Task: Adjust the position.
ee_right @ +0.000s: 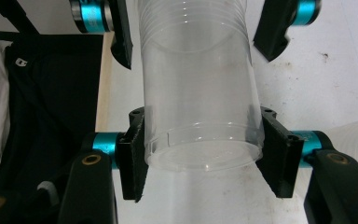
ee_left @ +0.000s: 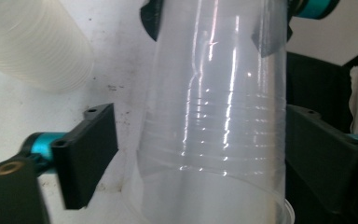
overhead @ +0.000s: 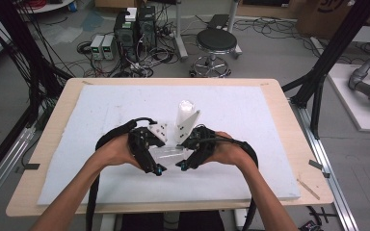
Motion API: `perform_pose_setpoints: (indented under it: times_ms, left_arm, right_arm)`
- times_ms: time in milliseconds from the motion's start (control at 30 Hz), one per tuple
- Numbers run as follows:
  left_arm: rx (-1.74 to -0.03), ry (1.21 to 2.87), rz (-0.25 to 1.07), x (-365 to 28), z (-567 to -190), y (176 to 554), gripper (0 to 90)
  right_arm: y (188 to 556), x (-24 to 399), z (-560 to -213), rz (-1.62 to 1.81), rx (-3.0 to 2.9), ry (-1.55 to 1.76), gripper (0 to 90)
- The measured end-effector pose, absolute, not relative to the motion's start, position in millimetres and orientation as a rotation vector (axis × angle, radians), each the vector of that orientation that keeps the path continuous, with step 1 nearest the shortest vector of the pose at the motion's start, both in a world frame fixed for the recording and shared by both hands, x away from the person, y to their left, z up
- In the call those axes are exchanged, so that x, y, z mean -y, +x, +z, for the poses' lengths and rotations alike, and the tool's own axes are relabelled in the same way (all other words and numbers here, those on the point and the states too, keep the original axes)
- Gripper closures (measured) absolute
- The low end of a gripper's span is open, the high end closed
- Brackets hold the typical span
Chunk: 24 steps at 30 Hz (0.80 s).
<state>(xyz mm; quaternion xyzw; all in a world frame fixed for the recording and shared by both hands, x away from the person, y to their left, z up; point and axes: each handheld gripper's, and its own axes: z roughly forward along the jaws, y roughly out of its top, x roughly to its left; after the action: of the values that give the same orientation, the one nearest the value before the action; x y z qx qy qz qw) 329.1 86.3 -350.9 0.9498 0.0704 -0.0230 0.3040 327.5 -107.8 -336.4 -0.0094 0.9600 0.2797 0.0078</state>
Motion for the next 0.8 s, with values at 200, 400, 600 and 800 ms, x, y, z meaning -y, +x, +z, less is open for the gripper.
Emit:
perform_pose_setpoints:
  times_ms: [200, 400, 600, 800]
  left_arm:
    - [-0.186, 2.468, -0.076, -90, -351, 329, 11.4]
    - [-0.196, 2.445, -0.085, -91, -352, 328, 11.4]
    - [-0.203, 2.269, -0.050, -112, -354, 325, 11.4]
    - [-0.178, 2.074, 0.013, -134, -362, 315, 11.4]
  right_arm:
    - [328, 109, -337, 0.876, -3.001, -0.023, 42.9]
    - [330, 109, -337, 0.879, -3.002, -0.021, 43.0]
    - [327, 122, -338, 0.994, -2.957, 0.017, 43.0]
    - [325, 138, -344, 1.178, -2.884, 0.054, 43.0]
